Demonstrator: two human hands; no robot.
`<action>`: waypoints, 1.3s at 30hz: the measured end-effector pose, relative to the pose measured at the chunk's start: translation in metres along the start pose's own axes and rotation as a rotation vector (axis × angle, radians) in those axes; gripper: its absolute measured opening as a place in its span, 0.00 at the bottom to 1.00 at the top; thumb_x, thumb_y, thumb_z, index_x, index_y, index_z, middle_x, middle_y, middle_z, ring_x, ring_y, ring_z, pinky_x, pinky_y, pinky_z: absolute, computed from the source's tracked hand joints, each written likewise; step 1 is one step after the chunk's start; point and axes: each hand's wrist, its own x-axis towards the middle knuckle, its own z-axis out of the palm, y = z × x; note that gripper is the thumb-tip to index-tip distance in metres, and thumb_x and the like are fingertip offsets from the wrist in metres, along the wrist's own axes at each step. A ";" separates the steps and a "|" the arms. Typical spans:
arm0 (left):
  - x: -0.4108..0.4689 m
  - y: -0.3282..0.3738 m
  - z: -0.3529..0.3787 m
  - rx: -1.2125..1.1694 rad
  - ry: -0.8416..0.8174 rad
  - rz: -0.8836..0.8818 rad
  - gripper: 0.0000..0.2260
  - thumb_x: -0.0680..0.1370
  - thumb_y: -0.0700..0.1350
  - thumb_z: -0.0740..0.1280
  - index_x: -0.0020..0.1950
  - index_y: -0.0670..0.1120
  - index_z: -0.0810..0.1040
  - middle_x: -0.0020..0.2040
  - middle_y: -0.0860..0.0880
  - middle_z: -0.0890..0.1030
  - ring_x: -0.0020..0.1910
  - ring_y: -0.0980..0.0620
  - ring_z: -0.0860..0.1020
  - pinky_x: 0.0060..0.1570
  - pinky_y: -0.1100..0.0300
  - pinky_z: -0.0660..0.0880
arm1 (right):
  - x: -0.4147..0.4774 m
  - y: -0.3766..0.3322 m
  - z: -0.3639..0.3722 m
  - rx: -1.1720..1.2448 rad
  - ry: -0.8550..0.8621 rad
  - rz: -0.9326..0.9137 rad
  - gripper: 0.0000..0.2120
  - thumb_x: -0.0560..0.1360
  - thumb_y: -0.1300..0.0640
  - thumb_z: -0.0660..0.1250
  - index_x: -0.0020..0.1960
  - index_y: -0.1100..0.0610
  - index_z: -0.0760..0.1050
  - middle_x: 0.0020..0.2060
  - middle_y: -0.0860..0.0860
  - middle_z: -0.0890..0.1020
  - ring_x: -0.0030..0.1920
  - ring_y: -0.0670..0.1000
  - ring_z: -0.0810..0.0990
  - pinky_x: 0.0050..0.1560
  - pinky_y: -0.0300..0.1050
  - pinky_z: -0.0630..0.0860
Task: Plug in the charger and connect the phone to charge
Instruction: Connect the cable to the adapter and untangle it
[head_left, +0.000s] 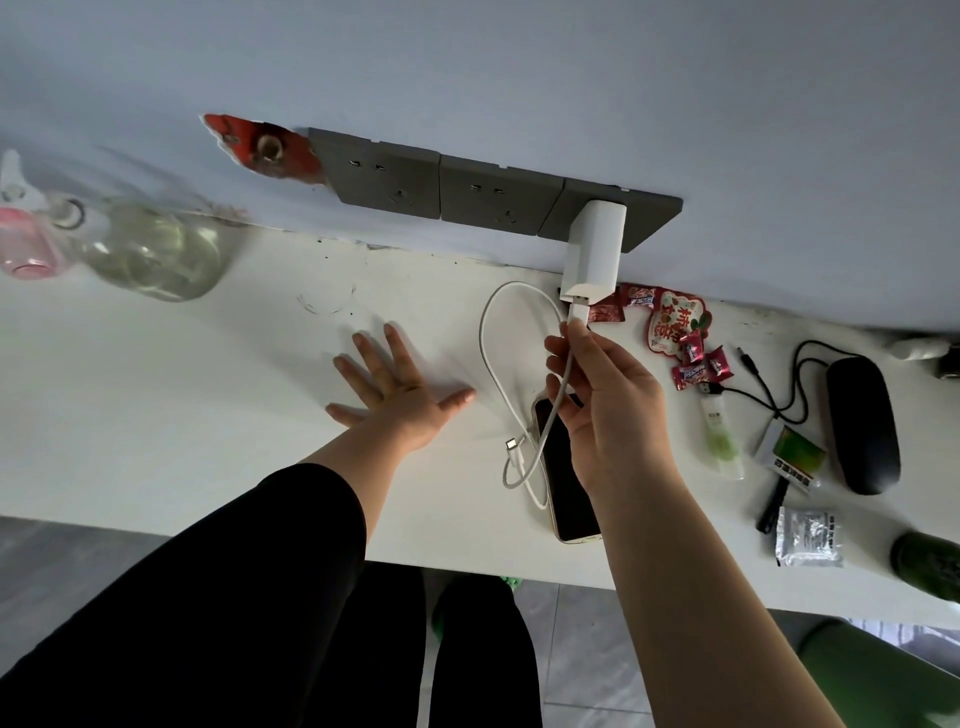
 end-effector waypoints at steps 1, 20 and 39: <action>0.000 0.000 0.001 -0.003 -0.001 0.001 0.55 0.59 0.79 0.58 0.54 0.62 0.11 0.71 0.49 0.21 0.70 0.40 0.24 0.62 0.25 0.38 | 0.000 0.000 0.000 0.001 0.000 0.001 0.05 0.74 0.57 0.70 0.40 0.56 0.82 0.34 0.50 0.86 0.35 0.45 0.82 0.45 0.42 0.76; 0.000 0.001 0.001 -0.001 0.015 -0.013 0.56 0.60 0.78 0.59 0.53 0.61 0.10 0.71 0.49 0.21 0.70 0.40 0.24 0.62 0.25 0.38 | 0.006 -0.008 -0.002 -0.031 -0.058 -0.009 0.05 0.74 0.56 0.70 0.44 0.58 0.82 0.37 0.51 0.86 0.38 0.47 0.82 0.44 0.42 0.78; -0.003 0.003 0.002 0.039 0.043 -0.008 0.57 0.62 0.76 0.61 0.67 0.56 0.19 0.73 0.48 0.24 0.72 0.39 0.26 0.63 0.25 0.39 | -0.051 0.095 -0.076 -0.472 0.017 -0.009 0.03 0.75 0.62 0.69 0.46 0.57 0.81 0.35 0.52 0.87 0.43 0.49 0.86 0.49 0.42 0.81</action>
